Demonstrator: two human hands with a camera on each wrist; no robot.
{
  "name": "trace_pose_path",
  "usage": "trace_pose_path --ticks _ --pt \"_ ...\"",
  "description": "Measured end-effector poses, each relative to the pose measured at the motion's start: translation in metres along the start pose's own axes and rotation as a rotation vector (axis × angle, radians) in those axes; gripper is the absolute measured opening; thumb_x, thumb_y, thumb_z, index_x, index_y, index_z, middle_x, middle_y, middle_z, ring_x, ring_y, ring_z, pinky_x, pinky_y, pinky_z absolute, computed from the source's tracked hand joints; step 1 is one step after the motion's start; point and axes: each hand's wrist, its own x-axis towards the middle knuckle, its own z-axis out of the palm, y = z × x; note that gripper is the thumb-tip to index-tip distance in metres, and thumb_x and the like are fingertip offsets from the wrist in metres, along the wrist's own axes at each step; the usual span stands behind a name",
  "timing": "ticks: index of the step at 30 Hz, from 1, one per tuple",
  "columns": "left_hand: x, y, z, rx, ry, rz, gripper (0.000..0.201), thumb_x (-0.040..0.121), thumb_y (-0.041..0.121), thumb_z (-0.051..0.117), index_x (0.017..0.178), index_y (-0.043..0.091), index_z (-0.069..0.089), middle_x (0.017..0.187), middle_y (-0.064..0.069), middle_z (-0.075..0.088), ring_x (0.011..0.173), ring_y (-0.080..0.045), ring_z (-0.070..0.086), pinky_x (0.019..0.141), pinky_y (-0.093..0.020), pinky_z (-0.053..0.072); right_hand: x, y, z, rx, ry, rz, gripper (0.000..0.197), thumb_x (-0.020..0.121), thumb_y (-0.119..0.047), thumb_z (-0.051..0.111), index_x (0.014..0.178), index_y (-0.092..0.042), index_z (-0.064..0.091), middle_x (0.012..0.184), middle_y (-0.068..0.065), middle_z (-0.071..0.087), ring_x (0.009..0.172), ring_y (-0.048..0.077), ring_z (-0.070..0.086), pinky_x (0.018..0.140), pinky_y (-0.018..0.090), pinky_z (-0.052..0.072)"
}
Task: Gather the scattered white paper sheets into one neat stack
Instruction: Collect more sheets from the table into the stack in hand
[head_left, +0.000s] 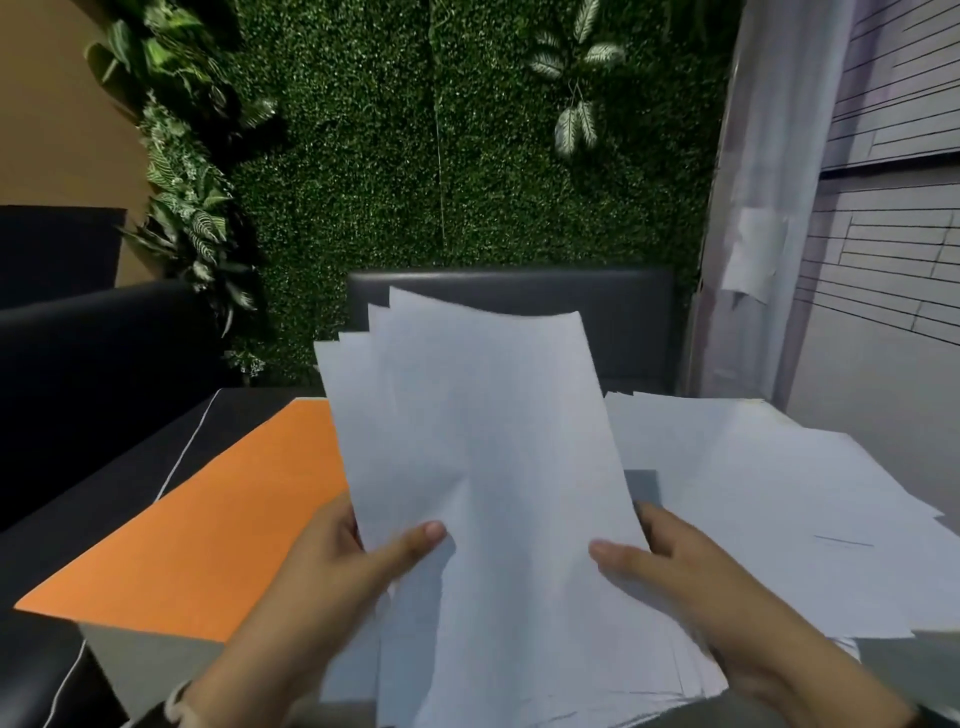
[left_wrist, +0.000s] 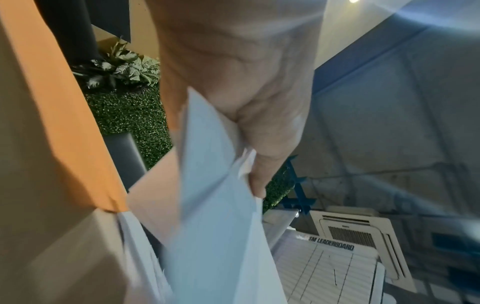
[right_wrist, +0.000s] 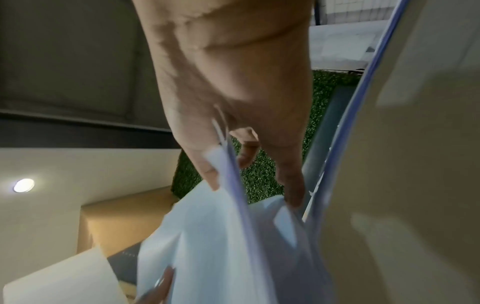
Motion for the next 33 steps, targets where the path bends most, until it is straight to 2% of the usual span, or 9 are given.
trace_pose_path --ticks 2,5,7,9,14,19,23,29,33 --pt "0.001 0.009 -0.009 -0.047 -0.036 0.008 0.025 0.087 0.006 0.076 0.112 0.006 0.084 0.111 -0.015 0.085 0.099 -0.034 0.084 0.075 -0.035 0.068 0.001 -0.010 -0.003 0.213 -0.017 0.022 0.025 0.095 -0.021 0.076 0.113 -0.006 0.068 0.102 0.004 0.083 0.097 0.019 0.080 0.091 0.035 0.061" --pt "0.000 0.024 -0.019 -0.069 -0.146 0.023 0.026 0.085 0.006 0.075 0.107 0.011 0.086 0.115 -0.020 0.083 0.102 -0.039 0.083 0.082 -0.042 0.069 0.005 -0.014 -0.010 0.331 -0.078 0.029 0.050 0.075 -0.036 0.095 0.113 -0.007 0.078 0.124 0.019 0.076 0.114 0.036 0.074 0.101 0.047 0.058" --pt "0.001 0.029 -0.020 -0.112 -0.162 0.016 0.026 0.086 0.005 0.073 0.106 0.013 0.087 0.116 -0.020 0.083 0.101 -0.039 0.083 0.080 -0.042 0.069 0.004 -0.018 -0.008 0.363 -0.104 0.026 0.032 0.083 -0.025 0.086 0.108 -0.006 0.083 0.123 0.020 0.077 0.108 0.032 0.077 0.089 0.039 0.065" --pt "0.003 0.032 -0.020 -0.127 -0.152 0.005 0.026 0.089 0.005 0.071 0.106 0.015 0.087 0.116 -0.018 0.084 0.101 -0.037 0.083 0.079 -0.040 0.069 0.002 -0.024 -0.005 0.413 -0.078 0.026 0.037 0.082 -0.018 0.078 0.114 0.000 0.080 0.120 0.022 0.077 0.104 0.033 0.078 0.080 0.037 0.066" --pt "0.006 0.028 -0.024 -0.045 -0.227 -0.034 0.028 0.089 0.008 0.075 0.114 0.016 0.085 0.122 -0.019 0.082 0.108 -0.040 0.081 0.090 -0.048 0.068 0.004 -0.019 0.002 0.567 -0.137 0.125 0.072 0.065 -0.015 0.096 0.130 0.003 0.071 0.130 0.026 0.072 0.121 0.043 0.070 0.101 0.058 0.057" --pt "0.011 0.029 -0.029 0.005 -0.374 -0.082 0.036 0.086 0.008 0.088 0.119 0.022 0.083 0.127 -0.016 0.081 0.115 -0.038 0.079 0.093 -0.045 0.067 -0.009 -0.028 0.008 0.496 -0.204 0.099 0.037 0.091 -0.011 0.072 0.128 -0.006 0.076 0.129 0.018 0.075 0.118 0.039 0.073 0.095 0.051 0.061" --pt "0.023 0.034 -0.020 -0.081 -0.259 -0.067 0.027 0.090 0.011 0.076 0.115 0.019 0.084 0.123 -0.017 0.082 0.106 -0.037 0.082 0.082 -0.042 0.068 -0.008 -0.040 0.013 0.363 -0.134 -0.053 0.035 0.095 -0.013 0.066 0.129 -0.007 0.073 0.125 0.015 0.077 0.115 0.033 0.075 0.097 0.044 0.060" --pt "0.037 0.049 -0.017 -0.164 -0.248 0.039 0.029 0.088 -0.004 0.079 0.111 0.013 0.086 0.124 -0.019 0.081 0.103 -0.030 0.083 0.080 -0.037 0.068 -0.002 -0.069 0.008 0.268 -0.073 -0.250 0.041 0.087 -0.012 0.069 0.128 -0.012 0.072 0.124 0.010 0.078 0.113 0.030 0.076 0.092 0.040 0.063" --pt "0.044 0.062 -0.011 -0.220 -0.235 0.100 0.032 0.096 0.009 0.077 0.125 0.019 0.082 0.135 -0.009 0.079 0.120 -0.028 0.078 0.091 -0.036 0.066 0.003 -0.091 0.005 0.200 0.011 -0.322 0.036 0.082 -0.013 0.075 0.117 -0.008 0.075 0.114 0.013 0.081 0.104 0.033 0.079 0.087 0.042 0.065"
